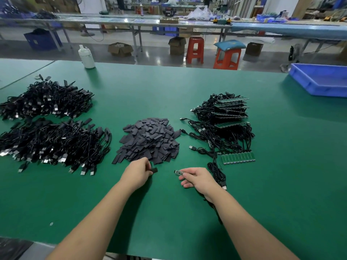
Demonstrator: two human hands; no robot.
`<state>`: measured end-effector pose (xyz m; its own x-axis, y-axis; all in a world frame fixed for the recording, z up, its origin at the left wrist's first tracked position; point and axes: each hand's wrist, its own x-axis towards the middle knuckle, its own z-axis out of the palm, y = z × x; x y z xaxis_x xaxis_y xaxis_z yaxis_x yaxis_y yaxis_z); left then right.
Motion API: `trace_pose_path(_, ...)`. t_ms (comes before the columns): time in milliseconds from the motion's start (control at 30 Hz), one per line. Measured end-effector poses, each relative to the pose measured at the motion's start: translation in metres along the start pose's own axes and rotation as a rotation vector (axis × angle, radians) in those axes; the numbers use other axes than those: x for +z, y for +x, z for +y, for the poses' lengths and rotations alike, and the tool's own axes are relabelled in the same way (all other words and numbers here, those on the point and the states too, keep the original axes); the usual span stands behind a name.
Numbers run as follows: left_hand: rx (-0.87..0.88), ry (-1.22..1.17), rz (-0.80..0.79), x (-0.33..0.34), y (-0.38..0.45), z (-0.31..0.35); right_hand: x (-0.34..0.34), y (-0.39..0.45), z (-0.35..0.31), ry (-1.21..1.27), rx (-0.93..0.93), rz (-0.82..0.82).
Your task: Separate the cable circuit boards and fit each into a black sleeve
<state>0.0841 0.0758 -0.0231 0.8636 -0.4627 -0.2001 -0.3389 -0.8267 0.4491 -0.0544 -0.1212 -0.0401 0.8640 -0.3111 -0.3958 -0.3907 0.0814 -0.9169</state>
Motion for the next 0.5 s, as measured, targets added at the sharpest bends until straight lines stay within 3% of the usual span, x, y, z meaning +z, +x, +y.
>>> trace_pose_path(167, 0.203, -0.061, -0.013, 0.009, -0.008, 0.008, 0.000, 0.000, 0.000, -0.021, -0.003, -0.025)
trace_pose_path(400, 0.185, -0.303, -0.038, 0.024, -0.020, 0.027, 0.001, 0.001, 0.002, -0.027, -0.009, -0.023)
trace_pose_path(500, 0.251, -0.260, -0.061, 0.026, -0.022, 0.030, 0.001, 0.001, 0.002, -0.028, -0.013, -0.023)
